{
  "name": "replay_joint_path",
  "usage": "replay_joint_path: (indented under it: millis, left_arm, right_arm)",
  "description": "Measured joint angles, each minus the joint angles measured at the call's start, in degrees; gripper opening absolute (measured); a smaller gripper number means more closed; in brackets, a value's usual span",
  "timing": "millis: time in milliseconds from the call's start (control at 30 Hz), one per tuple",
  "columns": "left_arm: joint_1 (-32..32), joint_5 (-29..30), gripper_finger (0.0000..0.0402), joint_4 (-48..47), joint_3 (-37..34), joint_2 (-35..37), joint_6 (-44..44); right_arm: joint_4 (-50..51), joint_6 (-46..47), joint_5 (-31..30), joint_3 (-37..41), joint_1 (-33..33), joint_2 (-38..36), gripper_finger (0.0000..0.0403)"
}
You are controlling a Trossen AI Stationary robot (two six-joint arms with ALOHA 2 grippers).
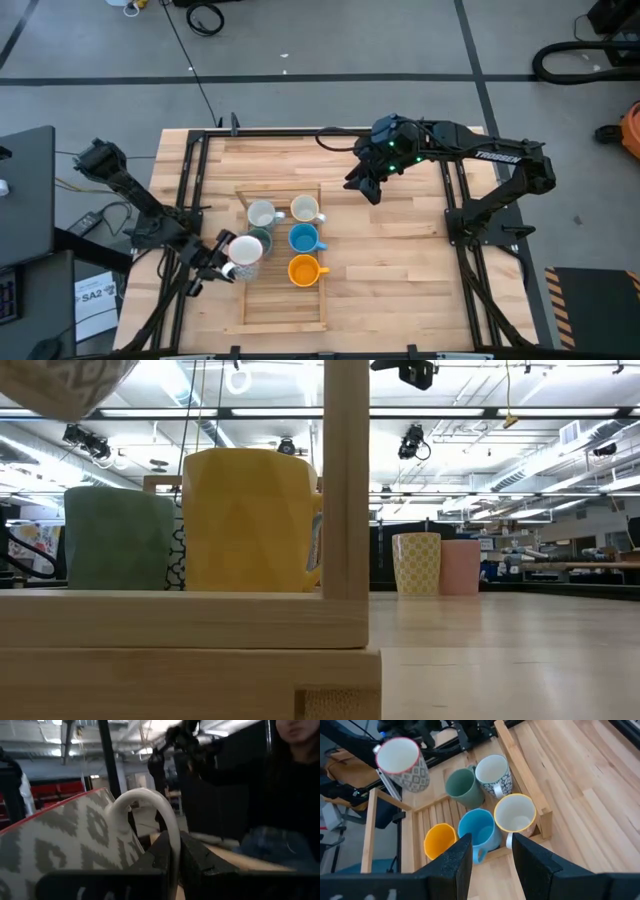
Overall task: Place coffee mugs
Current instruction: Put the gray and white mug on the shelf aligned with the dark yellow mug
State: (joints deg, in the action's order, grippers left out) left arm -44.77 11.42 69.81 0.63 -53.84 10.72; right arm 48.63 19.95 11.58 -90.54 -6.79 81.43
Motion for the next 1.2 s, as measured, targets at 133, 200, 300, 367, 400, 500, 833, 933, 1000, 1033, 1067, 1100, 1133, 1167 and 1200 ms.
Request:
replay_joint_path:
  millis: [133,200,300,367,400,500,833,933,1000,1033,1067,1100,1133,1167,1200]
  left_arm:
    - [0.02,-1.58,0.0024,-1.71,0.01,-0.2,0.19]
    - [0.0,-2.43,0.0024,-1.87,-0.01,-0.16,0.22]
    - [0.0,-2.67,0.0025,-2.68,-0.01,-0.16,0.25]
    - [0.0,-2.67,0.0025,-2.35,-0.01,-0.16,0.58]
    - [0.02,-2.65,0.0025,-2.19,-0.01,-0.16,0.9]
    - [0.37,-2.67,0.0024,-1.8,-0.01,-0.16,1.93]
    - [0.35,-2.67,0.0025,-0.69,0.02,-0.16,3.1]
    - [0.35,-2.32,0.0025,-0.64,0.01,-0.16,3.04]
    - [0.35,-2.21,0.0025,-0.56,0.01,-0.16,3.0]
    - [0.35,-2.05,0.0025,-0.44,0.0,-0.16,2.99]
    - [0.35,-1.92,0.0025,-0.4,0.02,-0.16,3.0]
    - [0.35,-1.81,0.0025,-0.33,-0.01,-0.16,2.99]
    - [0.35,-1.71,0.0025,-0.17,0.0,-0.16,2.99]
    - [0.35,-1.44,0.0025,-0.05,-0.01,-0.16,2.99]
    - [0.35,-1.39,0.0025,-0.04,0.02,-0.16,2.99]
  right_arm:
    - [-0.16,0.26,0.02,0.0,0.0,0.0,0.0144]
    - [-0.21,1.27,0.02,0.0,0.0,0.0,0.0144]
    - [-0.19,1.95,0.0,0.0,0.15,0.0,0.0144]
    - [-0.6,1.82,-0.2,0.01,0.68,0.0,0.0144]
    - [-1.76,1.34,-0.58,0.28,1.16,0.0,0.0144]
    - [-7.26,-0.43,-2.21,1.96,3.17,0.0,0.0144]
    - [-35.0,-15.02,-2.96,9.37,9.88,-0.02,0.0144]
    - [-38.85,-17.73,-2.98,9.49,11.03,0.77,0.0144]
    - [-41.05,-18.9,-2.59,9.44,11.76,1.57,0.0144]
    - [-43.32,-19.47,-1.53,9.41,12.03,2.57,0.0144]
    - [-44.97,-19.95,-0.63,9.33,12.36,3.42,0.0144]
    - [-45.45,-20.11,0.52,9.35,12.6,4.5,0.0144]
    - [-46.69,-20.17,1.75,9.15,12.77,5.76,0.0144]
    - [-46.81,-20.31,2.2,8.44,12.93,7.2,0.0144]
    - [-46.58,-20.66,2.8,7.59,13.03,8.76,0.0144]
